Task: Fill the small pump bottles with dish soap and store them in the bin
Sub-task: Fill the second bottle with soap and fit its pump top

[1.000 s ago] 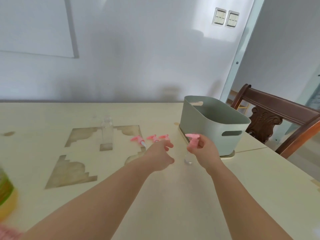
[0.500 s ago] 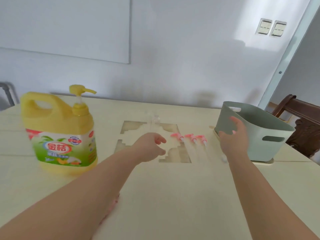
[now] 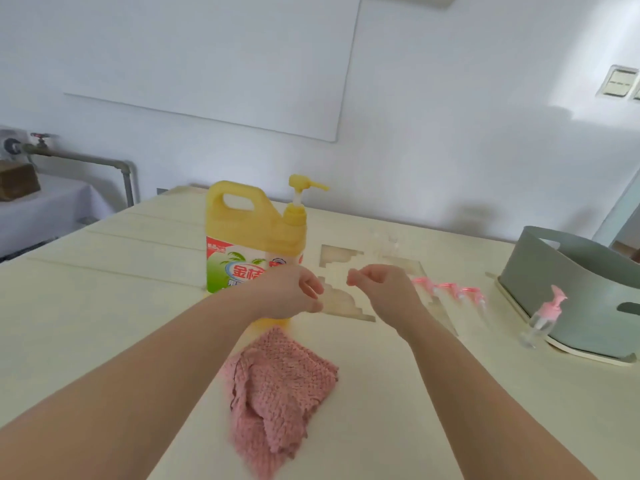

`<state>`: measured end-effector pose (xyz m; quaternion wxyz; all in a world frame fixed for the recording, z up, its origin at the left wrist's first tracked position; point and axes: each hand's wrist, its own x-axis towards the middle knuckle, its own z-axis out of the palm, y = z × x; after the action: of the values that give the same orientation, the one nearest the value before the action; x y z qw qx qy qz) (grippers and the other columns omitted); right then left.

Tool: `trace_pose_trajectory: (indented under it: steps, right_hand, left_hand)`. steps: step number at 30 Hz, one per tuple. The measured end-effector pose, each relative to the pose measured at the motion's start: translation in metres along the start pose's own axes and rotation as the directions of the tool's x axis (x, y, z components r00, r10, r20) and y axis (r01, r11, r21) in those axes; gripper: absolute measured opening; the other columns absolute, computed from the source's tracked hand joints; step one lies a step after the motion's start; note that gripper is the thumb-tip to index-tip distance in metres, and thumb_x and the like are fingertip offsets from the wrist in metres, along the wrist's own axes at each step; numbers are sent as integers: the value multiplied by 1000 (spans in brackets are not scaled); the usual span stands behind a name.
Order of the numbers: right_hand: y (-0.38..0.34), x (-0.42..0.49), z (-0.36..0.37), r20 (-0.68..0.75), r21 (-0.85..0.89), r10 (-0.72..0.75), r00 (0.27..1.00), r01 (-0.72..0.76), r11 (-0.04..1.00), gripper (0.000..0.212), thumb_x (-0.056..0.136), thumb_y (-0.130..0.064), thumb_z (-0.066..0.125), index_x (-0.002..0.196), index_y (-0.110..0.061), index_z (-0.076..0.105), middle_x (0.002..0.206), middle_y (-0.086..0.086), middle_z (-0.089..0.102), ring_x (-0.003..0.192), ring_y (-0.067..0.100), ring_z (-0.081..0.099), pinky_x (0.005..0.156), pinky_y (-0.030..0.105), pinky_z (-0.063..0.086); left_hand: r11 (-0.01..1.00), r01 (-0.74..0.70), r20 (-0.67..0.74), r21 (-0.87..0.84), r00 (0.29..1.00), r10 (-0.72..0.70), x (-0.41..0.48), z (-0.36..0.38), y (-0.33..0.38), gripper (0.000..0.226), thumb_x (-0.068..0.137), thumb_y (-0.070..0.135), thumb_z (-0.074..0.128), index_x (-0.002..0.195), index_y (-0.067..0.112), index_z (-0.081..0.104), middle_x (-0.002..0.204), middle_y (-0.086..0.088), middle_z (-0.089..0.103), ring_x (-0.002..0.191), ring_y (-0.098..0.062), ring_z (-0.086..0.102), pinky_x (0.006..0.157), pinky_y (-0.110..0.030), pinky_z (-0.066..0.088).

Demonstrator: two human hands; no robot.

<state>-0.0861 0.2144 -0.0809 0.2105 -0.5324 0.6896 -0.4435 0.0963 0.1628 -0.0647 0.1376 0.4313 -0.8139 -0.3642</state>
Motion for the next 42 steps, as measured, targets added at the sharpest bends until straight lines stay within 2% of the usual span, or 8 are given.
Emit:
trace_pose_trajectory:
  steps: [4,7,11,17,22,26,29,42]
  right_hand:
    - [-4,6,19,19,46,47,999,-48,998,13,90,-22,63,83,-16,72,76,-4,64,69,10,53,66,23,40]
    - [8,19,16,-87,78,108,990,-101,992,7,88,-13,63,90,-18,68,83,-8,64,72,7,55,62,19,40]
    - [26,42,-1,-258,113,210,943,-187,976,24,87,-8,58,110,-15,61,100,-3,62,74,4,53,60,19,39]
    - [45,81,-15,-341,136,276,898,-243,960,48,89,-7,55,135,-16,44,123,2,52,87,16,53,73,29,40]
    - [59,115,-15,-345,103,297,890,-279,955,64,90,-10,56,147,-19,28,141,9,41,116,28,52,83,33,42]
    - [70,140,-8,-326,99,328,887,-313,944,75,89,-16,61,151,-18,18,151,8,33,131,30,43,95,37,40]
    - [77,153,-2,-324,135,361,874,-335,932,82,88,-18,65,152,-17,13,154,8,30,135,32,39,102,40,38]
    - [65,131,7,-347,230,295,890,-224,947,55,86,-20,70,132,-11,41,119,1,57,89,15,53,63,23,40]
  left_hand:
    - [996,15,-81,86,997,-8,-12,-17,-21,23,84,31,66,107,28,62,103,12,62,96,-8,58,78,-19,44]
    - [996,-89,-315,27,945,93,-15,-25,-20,11,85,25,63,94,30,63,90,15,64,85,-5,61,68,-16,45]
    - [933,-344,-645,103,691,327,-17,-35,5,17,85,15,62,89,32,62,81,19,62,75,3,56,67,-11,42]
    - [864,-428,-772,266,443,457,2,-49,30,30,80,16,68,105,28,57,103,15,53,92,1,50,80,-14,40]
    - [893,-345,-719,287,539,439,21,-57,30,45,80,25,70,121,28,52,117,15,44,106,-1,45,85,-13,31]
    - [893,-336,-684,299,577,446,34,-62,24,26,86,27,64,112,31,61,108,21,52,99,10,41,82,5,25]
    - [896,-389,-697,213,583,418,37,-65,24,17,91,36,57,103,32,68,98,23,59,94,9,49,80,1,32]
    - [932,-358,-697,56,655,293,39,-70,34,15,91,41,56,91,34,70,95,21,63,95,3,54,72,-7,37]
